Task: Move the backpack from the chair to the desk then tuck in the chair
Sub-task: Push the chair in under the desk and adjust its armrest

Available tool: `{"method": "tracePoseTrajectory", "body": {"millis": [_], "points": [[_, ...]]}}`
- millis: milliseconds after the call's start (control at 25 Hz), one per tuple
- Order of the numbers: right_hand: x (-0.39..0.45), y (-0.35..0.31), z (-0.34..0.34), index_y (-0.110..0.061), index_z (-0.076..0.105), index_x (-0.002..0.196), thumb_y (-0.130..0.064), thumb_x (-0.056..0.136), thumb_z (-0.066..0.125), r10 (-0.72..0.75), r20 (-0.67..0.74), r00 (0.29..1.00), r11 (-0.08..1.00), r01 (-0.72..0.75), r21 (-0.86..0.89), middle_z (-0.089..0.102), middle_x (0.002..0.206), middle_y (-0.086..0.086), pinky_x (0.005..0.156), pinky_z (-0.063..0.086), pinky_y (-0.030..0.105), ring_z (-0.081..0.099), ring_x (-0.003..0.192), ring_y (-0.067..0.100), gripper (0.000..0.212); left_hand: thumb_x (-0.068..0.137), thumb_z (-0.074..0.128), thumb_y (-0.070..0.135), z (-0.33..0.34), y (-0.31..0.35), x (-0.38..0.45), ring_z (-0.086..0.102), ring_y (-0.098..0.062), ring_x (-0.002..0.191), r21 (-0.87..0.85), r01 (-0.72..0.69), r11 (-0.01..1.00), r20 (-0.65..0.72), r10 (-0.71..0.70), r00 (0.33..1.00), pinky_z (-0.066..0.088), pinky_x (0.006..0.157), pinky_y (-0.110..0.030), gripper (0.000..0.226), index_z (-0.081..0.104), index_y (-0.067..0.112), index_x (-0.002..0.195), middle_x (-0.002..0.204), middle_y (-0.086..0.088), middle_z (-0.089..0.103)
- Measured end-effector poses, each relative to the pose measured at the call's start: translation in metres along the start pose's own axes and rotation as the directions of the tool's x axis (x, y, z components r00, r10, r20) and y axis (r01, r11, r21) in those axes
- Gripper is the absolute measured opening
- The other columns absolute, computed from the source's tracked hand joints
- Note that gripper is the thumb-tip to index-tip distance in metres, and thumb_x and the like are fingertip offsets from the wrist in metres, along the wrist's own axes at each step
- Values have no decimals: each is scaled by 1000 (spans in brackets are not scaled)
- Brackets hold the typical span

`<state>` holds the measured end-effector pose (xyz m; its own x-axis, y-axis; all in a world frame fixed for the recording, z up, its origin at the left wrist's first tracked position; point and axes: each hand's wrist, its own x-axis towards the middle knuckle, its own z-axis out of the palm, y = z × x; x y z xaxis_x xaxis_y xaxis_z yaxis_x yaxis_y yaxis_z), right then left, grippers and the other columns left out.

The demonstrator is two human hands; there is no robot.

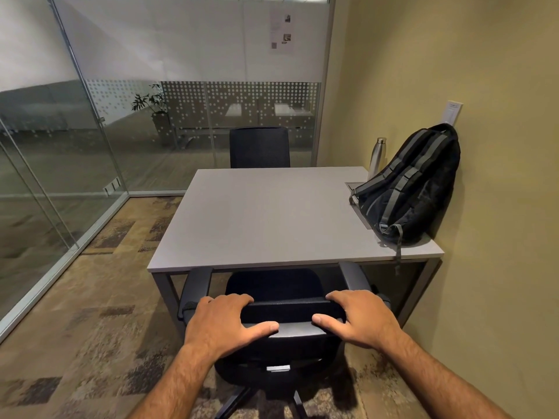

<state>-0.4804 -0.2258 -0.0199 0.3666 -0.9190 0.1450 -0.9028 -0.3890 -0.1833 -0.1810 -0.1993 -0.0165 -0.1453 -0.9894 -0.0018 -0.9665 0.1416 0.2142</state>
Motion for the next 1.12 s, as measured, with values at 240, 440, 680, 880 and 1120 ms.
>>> {"method": "tracePoseTrajectory", "body": {"millis": [240,440,680,880,1120], "points": [[-1,2,-4,-25,55,143,-88,84,33,25,18,1000,996,-27,85,66,137,-8,109,44,34,58,126,11,89,61,20,107,1,0,5,46,-8,140,-43,25,999,34,-24,999,31,120,-44,116,41,37,151,154,14,49],[23,22,-13,-20,30,159,-87,86,29,61,2,998,992,-61,114,35,165,3,127,18,51,28,153,20,98,64,24,105,0,31,29,28,-14,153,-73,22,997,2,-22,1000,20,126,-50,121,24,32,160,167,6,30],[55,86,-14,-20,-8,163,-89,85,23,170,53,984,985,-171,14,-12,172,5,127,-9,56,-14,158,21,109,73,16,98,17,89,94,-6,-20,159,11,-50,999,10,50,999,0,128,-55,117,-10,27,162,173,-1,-7],[88,145,7,-21,-23,159,-100,68,0,269,16,963,959,-266,-94,-30,166,6,124,-14,59,-26,155,25,122,74,18,99,38,119,178,-19,-24,157,106,-161,981,33,158,987,-10,126,-57,118,-23,27,158,170,-2,-22],[108,192,45,-16,-22,156,-99,68,-3,389,40,920,914,-381,-142,-27,166,10,123,-13,61,-24,154,29,123,70,16,101,81,136,260,-19,-27,157,74,-268,960,159,254,954,-5,125,-62,122,-22,26,158,170,-5,-21]]}}
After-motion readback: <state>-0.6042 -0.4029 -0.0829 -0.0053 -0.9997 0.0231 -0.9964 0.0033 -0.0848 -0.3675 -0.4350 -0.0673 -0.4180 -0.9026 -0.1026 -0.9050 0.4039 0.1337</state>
